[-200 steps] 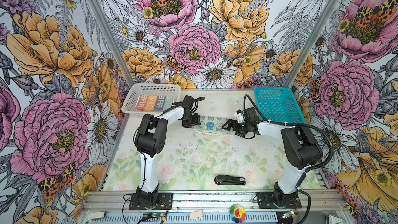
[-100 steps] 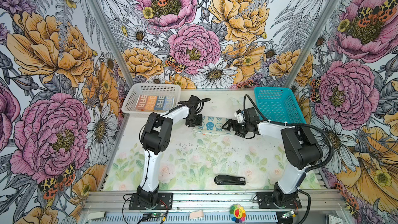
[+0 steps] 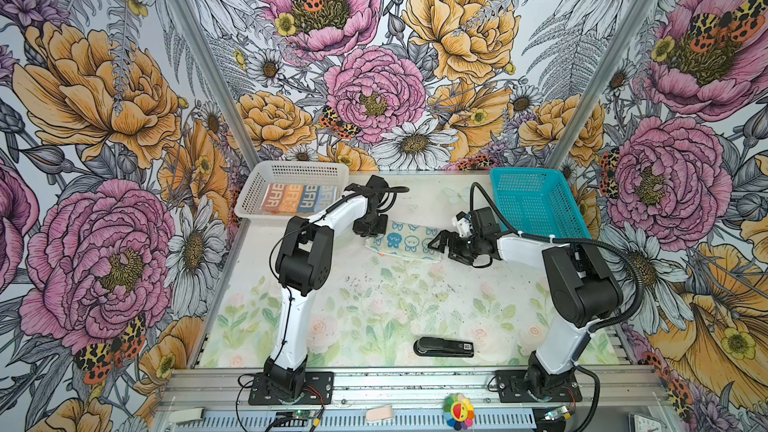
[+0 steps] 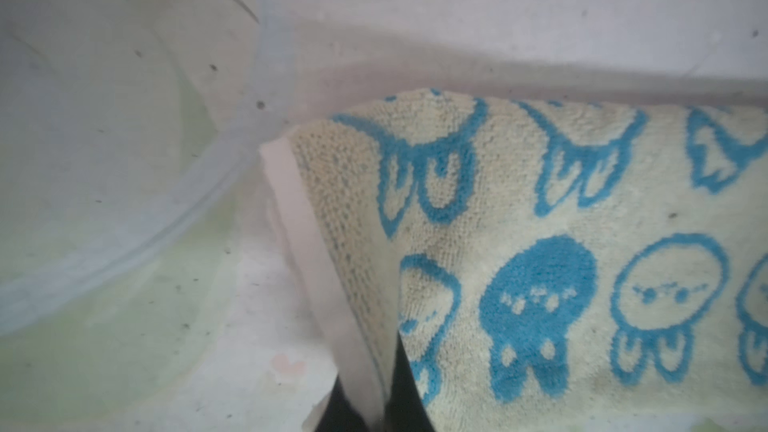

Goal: Fold and stack the towels
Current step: 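Grasp the folded rabbit towel with the left gripper and lift it, then lower the towel onto the striped towels in the white basket with the left gripper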

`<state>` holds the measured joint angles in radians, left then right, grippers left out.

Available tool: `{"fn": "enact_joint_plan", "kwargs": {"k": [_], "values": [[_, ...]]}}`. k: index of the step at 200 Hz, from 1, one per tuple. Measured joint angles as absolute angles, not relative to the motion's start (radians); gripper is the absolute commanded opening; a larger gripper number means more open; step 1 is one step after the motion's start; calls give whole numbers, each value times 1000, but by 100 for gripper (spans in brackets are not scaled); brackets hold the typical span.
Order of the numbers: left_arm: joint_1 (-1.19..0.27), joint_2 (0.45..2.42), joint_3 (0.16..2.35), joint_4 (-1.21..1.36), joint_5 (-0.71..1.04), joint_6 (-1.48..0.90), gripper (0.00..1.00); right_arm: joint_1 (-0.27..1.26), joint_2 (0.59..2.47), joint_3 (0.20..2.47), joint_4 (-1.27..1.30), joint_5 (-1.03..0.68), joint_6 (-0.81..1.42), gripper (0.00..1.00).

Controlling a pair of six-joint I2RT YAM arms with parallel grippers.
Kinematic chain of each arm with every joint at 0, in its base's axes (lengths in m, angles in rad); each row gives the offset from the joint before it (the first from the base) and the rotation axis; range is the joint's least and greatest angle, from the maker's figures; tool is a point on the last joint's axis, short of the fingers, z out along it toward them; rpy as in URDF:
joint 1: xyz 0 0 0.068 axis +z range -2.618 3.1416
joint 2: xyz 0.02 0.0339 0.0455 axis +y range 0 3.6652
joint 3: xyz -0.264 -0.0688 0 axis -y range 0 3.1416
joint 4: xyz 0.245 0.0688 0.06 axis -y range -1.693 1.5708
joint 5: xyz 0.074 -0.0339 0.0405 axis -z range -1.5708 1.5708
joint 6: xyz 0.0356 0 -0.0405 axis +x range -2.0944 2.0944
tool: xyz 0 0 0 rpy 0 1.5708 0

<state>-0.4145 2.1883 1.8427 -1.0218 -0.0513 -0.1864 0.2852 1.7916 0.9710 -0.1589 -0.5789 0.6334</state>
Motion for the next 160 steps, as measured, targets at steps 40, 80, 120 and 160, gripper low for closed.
{"fn": "enact_joint_plan", "kwargs": {"k": [40, 80, 120, 160], "values": [[-377, 2188, 2095, -1150, -236, -96, 0, 285, 1792, 1021, -195, -579, 628, 99], [-324, 2188, 2259, -1215, -363, -2, 0, 285, 1792, 1108, -221, -580, 622, 99], [-232, 2254, 2372, -1241, -449, 76, 0, 297, 1792, 1169, -240, -584, 618, 99], [-137, 2339, 2474, -1253, -483, 128, 0, 325, 1792, 1232, -273, -584, 600, 99]]}}
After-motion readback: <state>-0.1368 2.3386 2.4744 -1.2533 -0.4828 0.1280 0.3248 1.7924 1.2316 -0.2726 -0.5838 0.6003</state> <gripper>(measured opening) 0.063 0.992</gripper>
